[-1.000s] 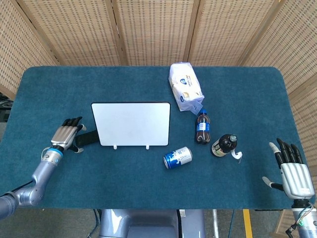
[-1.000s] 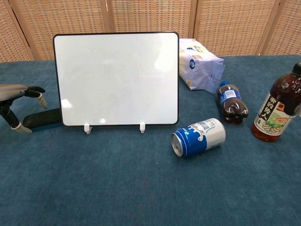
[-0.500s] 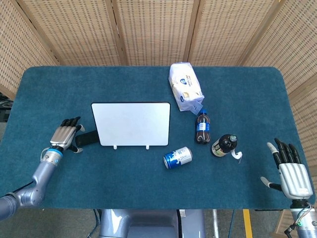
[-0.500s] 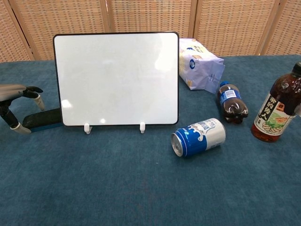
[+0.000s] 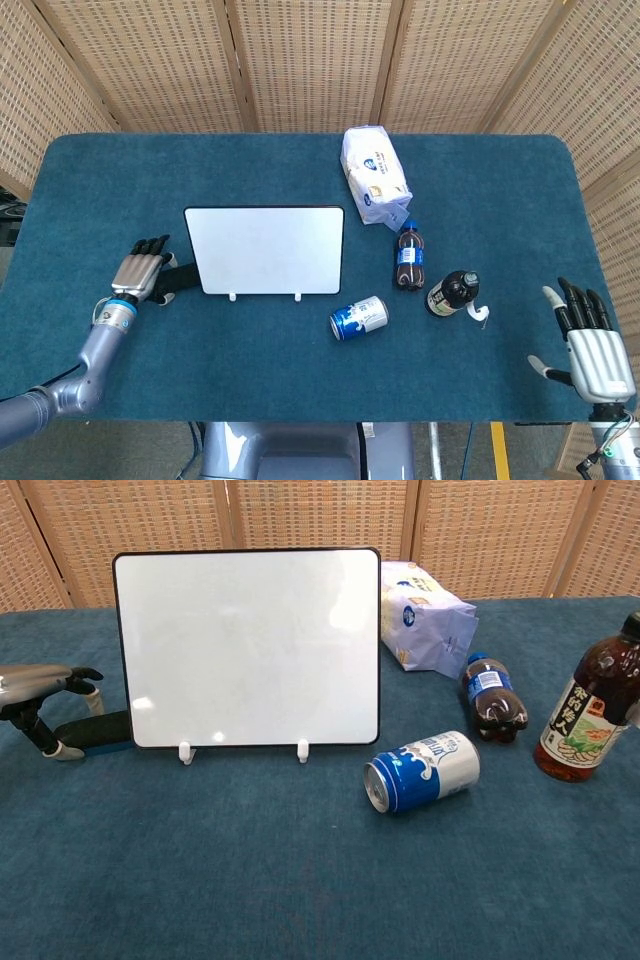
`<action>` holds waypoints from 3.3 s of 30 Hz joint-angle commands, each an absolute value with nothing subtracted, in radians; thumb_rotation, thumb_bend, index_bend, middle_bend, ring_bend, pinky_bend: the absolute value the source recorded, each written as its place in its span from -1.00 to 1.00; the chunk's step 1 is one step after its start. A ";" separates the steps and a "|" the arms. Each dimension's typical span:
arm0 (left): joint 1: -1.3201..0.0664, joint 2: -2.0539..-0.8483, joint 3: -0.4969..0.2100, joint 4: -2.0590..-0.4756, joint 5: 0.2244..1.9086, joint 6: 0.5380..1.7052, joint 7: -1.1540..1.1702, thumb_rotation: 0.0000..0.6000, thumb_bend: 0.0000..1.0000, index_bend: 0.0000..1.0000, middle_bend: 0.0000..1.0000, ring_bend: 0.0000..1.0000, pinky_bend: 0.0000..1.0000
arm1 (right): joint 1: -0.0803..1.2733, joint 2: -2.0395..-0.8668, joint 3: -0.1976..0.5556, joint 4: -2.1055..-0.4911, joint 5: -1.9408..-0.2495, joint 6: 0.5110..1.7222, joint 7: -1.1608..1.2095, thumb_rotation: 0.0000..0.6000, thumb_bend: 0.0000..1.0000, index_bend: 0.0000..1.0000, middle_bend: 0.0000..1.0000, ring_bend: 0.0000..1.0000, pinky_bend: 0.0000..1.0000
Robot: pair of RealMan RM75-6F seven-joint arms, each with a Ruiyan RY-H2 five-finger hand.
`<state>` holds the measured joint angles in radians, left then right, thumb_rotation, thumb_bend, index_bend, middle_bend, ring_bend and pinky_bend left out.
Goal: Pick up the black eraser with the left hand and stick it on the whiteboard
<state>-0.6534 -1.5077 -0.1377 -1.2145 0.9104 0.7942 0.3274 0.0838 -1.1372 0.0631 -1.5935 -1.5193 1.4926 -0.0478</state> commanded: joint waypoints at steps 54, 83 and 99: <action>-0.638 -1.411 -0.146 -1.372 1.495 1.258 0.687 0.90 -0.48 -0.14 -1.00 -1.00 -1.00 | 0.076 -1.129 0.069 -1.591 -1.527 1.513 -0.008 1.00 -1.00 -0.86 -1.00 -1.00 -1.00; -0.689 -1.601 -0.155 -1.177 1.551 1.303 0.636 0.90 -0.50 -0.13 -1.00 -1.00 -1.00 | 0.068 -1.130 0.074 -1.585 -1.539 1.539 0.014 1.00 -1.00 -0.86 -1.00 -1.00 -1.00; -0.712 -1.635 -0.121 -1.052 1.616 1.320 0.647 0.90 -0.51 -0.27 -1.00 -1.00 -1.00 | 0.066 -1.134 0.079 -1.580 -1.540 1.550 0.018 1.00 -1.00 -0.86 -1.00 -1.00 -1.00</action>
